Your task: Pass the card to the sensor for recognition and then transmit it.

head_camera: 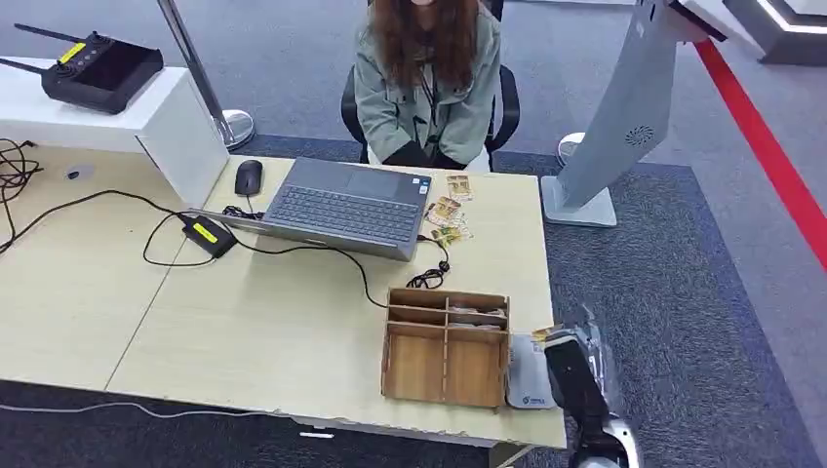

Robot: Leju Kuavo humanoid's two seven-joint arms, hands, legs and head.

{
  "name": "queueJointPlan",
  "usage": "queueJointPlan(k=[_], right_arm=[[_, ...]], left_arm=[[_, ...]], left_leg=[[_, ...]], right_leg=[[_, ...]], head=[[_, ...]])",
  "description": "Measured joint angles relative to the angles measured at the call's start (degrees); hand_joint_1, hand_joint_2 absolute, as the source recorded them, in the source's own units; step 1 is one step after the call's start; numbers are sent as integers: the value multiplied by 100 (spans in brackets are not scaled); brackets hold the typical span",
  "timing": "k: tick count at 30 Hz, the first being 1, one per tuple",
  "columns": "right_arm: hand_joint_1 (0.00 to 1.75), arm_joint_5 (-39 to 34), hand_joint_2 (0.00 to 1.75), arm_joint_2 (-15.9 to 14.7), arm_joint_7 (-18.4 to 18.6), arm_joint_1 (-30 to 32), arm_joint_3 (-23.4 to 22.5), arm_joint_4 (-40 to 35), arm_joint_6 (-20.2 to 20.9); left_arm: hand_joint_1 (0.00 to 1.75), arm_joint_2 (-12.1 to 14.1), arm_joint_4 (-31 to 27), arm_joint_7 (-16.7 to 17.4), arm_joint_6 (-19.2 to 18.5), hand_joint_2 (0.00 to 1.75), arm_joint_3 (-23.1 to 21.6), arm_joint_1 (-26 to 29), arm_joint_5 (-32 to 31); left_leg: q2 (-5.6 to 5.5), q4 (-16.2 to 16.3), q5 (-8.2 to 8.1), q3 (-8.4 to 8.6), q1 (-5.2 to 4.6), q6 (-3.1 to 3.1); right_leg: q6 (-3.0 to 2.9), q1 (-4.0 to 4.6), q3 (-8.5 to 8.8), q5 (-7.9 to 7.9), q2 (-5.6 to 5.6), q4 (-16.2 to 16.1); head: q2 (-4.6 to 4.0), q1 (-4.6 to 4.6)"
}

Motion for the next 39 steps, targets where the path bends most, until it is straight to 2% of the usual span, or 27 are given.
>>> queueJointPlan(k=[34,39], right_arm=[[175,-194,175,6,212,-69,177,756,-168],[175,186,175,-140,536,-72,151,360,-173]], left_arm=[[0,15,0,-98,48,0,41,-2,-173],[0,15,0,-98,63,0,44,0,-251]], left_leg=[[0,0,0,-1,0,0],[0,0,0,-2,0,0]], right_leg=[[0,0,0,0,0,0],[0,-1,1,0,0,0]], head=[[0,0],[0,-2]])
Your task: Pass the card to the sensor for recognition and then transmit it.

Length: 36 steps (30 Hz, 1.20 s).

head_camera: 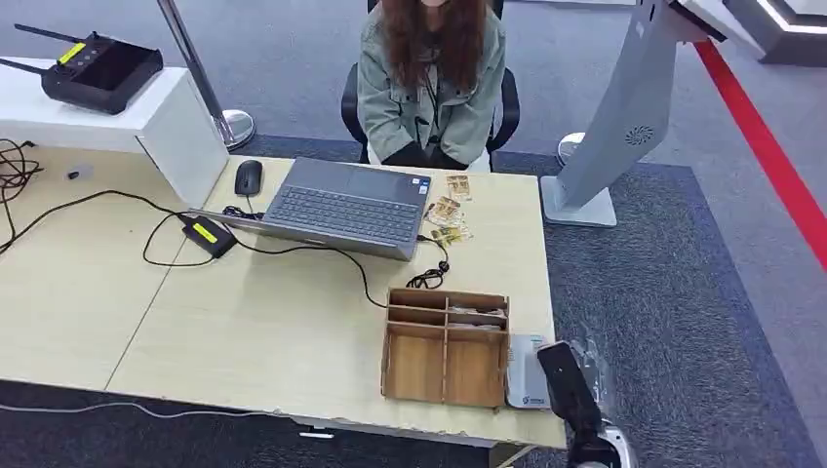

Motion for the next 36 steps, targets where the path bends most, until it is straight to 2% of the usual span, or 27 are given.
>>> queueJointPlan(k=[3,8,13,17,21,23,28,36], right_arm=[[175,400,175,-112,263,-18,-79,-438,175],[175,1182,175,-295,821,-373,-179,-1686,773],[175,1628,175,-354,1289,-1159,-116,-2725,1293],[175,1755,175,-334,1464,-2019,197,-3018,1488],[175,1676,175,-203,1512,-2672,562,-2856,1458],[175,1512,175,-43,1467,-2955,695,-2565,1318],[175,1206,175,263,1274,-3580,1019,-1680,922],[175,851,175,714,937,-4069,1296,66,451]], left_arm=[[0,-2,0,9,20,0,0,3,-46],[0,-2,0,39,18,0,0,4,-98],[0,-13,0,68,-4,0,-35,3,-114],[0,-41,0,70,-48,0,-166,1,-114],[0,-70,0,55,-136,0,-308,1,-114],[0,-92,2,100,-223,0,-354,-15,-114],[0,-118,0,184,-337,0,-483,-136,-114],[0,-142,2,221,-398,0,-660,-159,-114]], left_leg=[[1,0,0,-3,-1,0],[3,1,2,0,-1,1],[2,1,6,4,-1,-1],[5,1,10,1,0,-6],[-6,0,12,2,3,-8],[-6,0,14,-4,3,-10],[-7,0,15,-3,3,-12],[-12,0,15,-6,4,-12]], right_leg=[[0,-1,1,1,0,0],[0,-2,3,4,1,2],[-1,-2,5,6,1,3],[-5,-1,2,9,3,6],[-6,1,2,9,-2,6],[-6,1,-2,9,-5,10],[-7,1,-3,10,-5,10],[-6,1,-5,8,-8,11]], head=[[0,0],[0,2],[0,0],[0,0],[0,2],[0,-2],[0,0],[0,2]])
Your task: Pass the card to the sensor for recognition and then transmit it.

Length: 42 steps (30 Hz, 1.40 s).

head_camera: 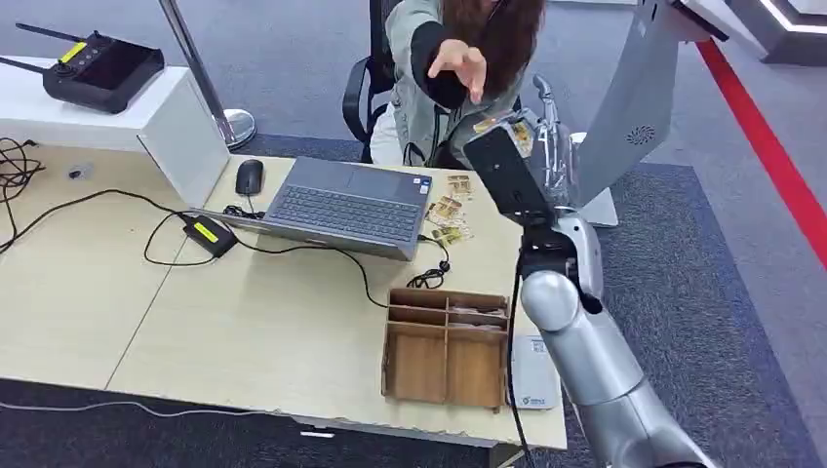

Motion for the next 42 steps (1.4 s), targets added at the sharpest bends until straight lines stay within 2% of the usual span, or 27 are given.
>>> queueJointPlan(k=[8,17,18,26,30,33,37,42], right_arm=[[175,-141,175,288,-229,-126,103,1002,-93],[175,-204,175,521,-325,-253,201,1456,-160],[0,-204,175,532,-325,-263,217,1473,-158],[0,-320,175,604,-281,-305,258,1392,-119],[0,-464,175,539,-176,-184,267,906,125],[0,-348,175,337,170,42,293,288,474],[0,21,175,-123,560,568,300,-807,943],[0,277,175,-693,716,1208,250,-1916,1288]], left_arm=[[0,-2,-2,9,-28,0,-85,9,2],[0,-2,-2,66,17,0,-92,9,2],[0,-2,-2,66,20,0,-92,7,2],[0,-2,-2,9,87,0,-87,17,9],[0,0,-2,-120,127,0,-83,50,30],[0,2,-2,-208,214,0,-76,89,59],[0,15,-2,-288,304,0,-61,184,74],[0,44,-2,-273,374,0,-20,205,90]], left_leg=[[3,0,-1,-1,0,0],[4,0,0,0,0,0],[4,0,0,0,0,0],[4,0,-1,0,-1,0],[4,1,-1,4,-2,0],[4,2,-1,7,-3,0],[11,2,-6,7,-4,3],[13,2,-12,9,-5,8]], right_leg=[[1,0,-2,-1,1,0],[0,0,-2,0,1,0],[0,0,-3,-1,1,0],[1,0,-4,-3,2,0],[1,0,-4,-3,2,-1],[2,0,-2,-3,2,-5],[3,-1,-3,-4,6,-8],[5,-1,-2,-5,7,-12]], head=[[0,-2],[0,-2],[0,-2],[0,0],[0,0],[0,-2],[0,-2],[0,-5]])
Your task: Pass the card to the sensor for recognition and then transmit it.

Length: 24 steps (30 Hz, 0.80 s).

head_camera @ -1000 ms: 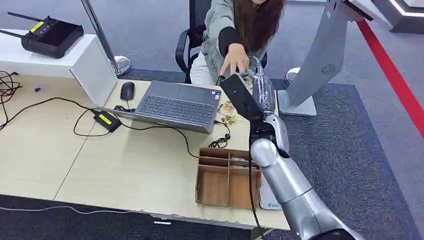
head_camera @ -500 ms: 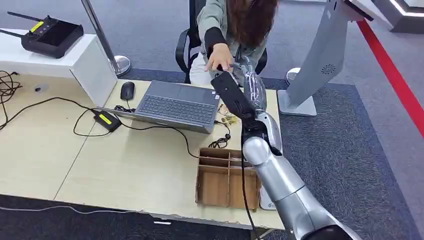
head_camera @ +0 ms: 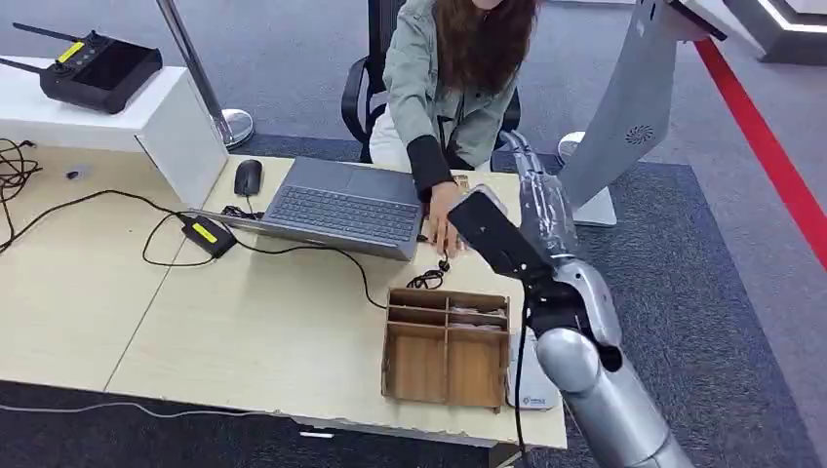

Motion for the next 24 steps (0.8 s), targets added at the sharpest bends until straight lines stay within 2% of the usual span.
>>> queueJointPlan(k=[7,12,13,14,15,19,20,21,22,23,24], right_arm=[[0,109,175,-702,-20,977,-194,-1253,109],[0,151,175,-921,-46,1347,-212,-1634,204],[2,158,175,-949,-55,1381,-212,-1667,210],[12,164,175,-962,-68,1407,-210,-1695,221],[12,168,175,-973,-81,1440,-210,-1713,225],[42,238,175,-997,-168,1608,-181,-1739,217],[91,271,175,-997,-195,1625,-170,-1736,210],[91,306,175,-997,-210,1636,-162,-1732,201],[106,380,175,-993,-219,1645,-153,-1713,184],[140,477,175,-986,-227,1660,-146,-1688,162],[140,560,175,-980,-236,1667,-138,-1660,144]], left_arm=[[0,28,0,-22,-15,0,114,16,107],[0,53,0,-24,-44,0,199,17,107],[0,57,0,-24,-46,0,206,18,107],[0,59,0,-24,-46,0,214,17,105],[0,61,0,-26,-46,0,223,13,105],[0,64,0,-26,-46,0,243,13,98],[0,64,0,-26,-46,0,243,6,96],[0,64,0,-26,-46,0,243,1,90],[0,64,0,-26,-46,0,243,-2,77],[0,64,0,-26,-48,0,243,-2,66],[0,64,0,-28,-61,0,245,-3,53]], left_leg=[[0,-1,-3,-2,1,2],[2,-1,-3,-2,2,1],[2,-1,-3,-2,2,1],[2,-2,-2,-1,2,1],[1,-2,-2,-1,2,0],[1,-2,-1,-3,3,-1],[2,-2,-1,-3,3,-1],[1,-2,-1,-3,3,-1],[-1,-2,-1,-3,3,-1],[-1,-2,-1,-4,3,-1],[-1,-2,-1,-5,3,-1]], right_leg=[[2,0,2,-2,2,0],[1,0,1,-2,2,2],[1,0,1,-2,2,2],[1,0,1,-1,2,2],[1,1,2,-1,3,2],[0,1,2,-1,2,4],[0,1,2,-1,2,4],[0,1,2,-1,2,4],[0,1,2,-1,2,4],[0,1,2,-2,1,4],[0,0,2,-2,1,4]], head=[[0,5],[0,4],[0,2],[0,2],[0,2],[0,2],[0,2],[0,4],[0,2],[0,2],[0,4]])
